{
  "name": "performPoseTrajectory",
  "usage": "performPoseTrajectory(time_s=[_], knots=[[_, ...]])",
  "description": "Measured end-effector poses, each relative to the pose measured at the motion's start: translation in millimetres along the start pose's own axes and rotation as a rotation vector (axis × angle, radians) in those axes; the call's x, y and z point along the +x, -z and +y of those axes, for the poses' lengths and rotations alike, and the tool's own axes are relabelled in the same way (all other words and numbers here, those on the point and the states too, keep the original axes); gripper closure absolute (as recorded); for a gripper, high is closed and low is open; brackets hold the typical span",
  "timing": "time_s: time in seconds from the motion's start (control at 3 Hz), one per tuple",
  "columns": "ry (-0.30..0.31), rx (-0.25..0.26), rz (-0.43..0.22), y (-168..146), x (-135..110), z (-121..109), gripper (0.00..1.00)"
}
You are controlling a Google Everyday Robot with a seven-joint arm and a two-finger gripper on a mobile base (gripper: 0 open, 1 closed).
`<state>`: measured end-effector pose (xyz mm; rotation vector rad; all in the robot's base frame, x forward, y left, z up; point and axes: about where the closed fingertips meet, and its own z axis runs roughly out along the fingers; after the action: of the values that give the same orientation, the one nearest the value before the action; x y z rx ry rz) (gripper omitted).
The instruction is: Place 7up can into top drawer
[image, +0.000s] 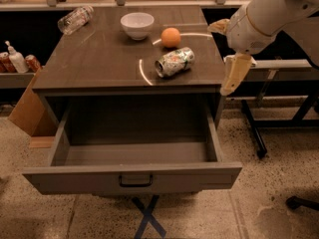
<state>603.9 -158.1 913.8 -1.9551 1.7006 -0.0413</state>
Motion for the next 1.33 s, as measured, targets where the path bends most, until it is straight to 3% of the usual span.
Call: performPoseTrajectory(time_s=[0.67, 1.33], knots=[[0.052, 0.028, -0.067, -46.5, -1.9, -47.3, 0.00], [0.079, -0.002, -0.110, -79.5, -18.6, -68.5, 0.00]])
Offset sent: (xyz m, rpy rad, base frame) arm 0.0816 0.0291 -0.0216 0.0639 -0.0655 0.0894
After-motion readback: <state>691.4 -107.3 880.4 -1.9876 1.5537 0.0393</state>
